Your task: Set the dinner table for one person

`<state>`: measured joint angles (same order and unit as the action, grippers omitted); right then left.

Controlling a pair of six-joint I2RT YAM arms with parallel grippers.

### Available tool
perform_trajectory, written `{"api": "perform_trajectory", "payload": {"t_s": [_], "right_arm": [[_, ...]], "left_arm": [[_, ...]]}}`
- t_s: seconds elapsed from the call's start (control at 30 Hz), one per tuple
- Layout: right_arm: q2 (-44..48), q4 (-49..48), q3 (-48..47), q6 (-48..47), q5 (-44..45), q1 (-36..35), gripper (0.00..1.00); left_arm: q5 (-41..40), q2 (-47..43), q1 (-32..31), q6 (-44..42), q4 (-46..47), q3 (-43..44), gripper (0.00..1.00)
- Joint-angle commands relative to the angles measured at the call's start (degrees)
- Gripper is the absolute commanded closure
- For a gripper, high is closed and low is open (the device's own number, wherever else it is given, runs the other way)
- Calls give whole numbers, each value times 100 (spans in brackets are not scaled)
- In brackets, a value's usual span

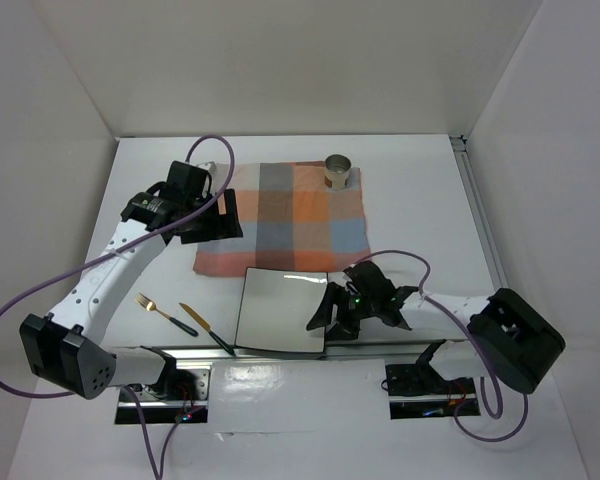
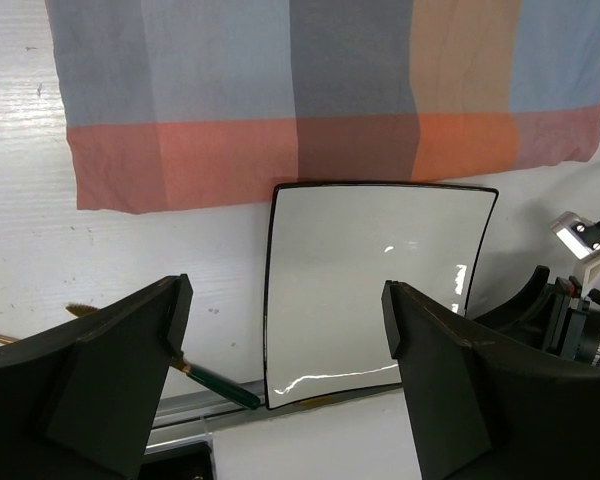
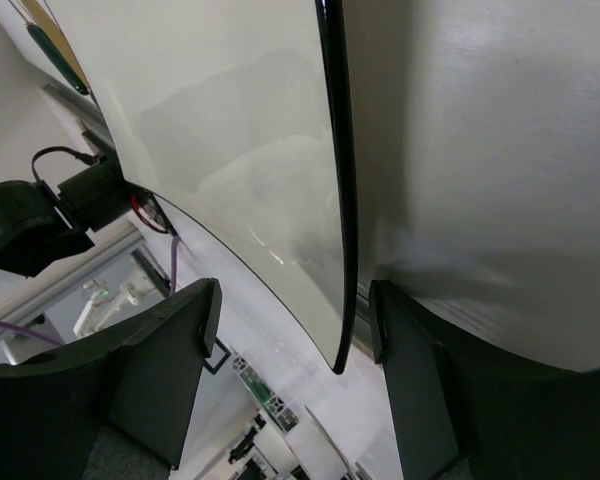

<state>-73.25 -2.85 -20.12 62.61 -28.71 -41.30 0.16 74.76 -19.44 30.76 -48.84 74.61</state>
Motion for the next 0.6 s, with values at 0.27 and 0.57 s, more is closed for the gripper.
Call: {"api": "perform_trajectory", "payload": {"t_s": [0.27,0.57], "right_arm": [[153,-1541,1001,990,-100,-54,29],[-470,-1894,896,981,-320,-54,33]], "left_arm": [[-175,-322,-25,-273,94,54,4],[-166,-383,-25,-378,147,107,3]]}}
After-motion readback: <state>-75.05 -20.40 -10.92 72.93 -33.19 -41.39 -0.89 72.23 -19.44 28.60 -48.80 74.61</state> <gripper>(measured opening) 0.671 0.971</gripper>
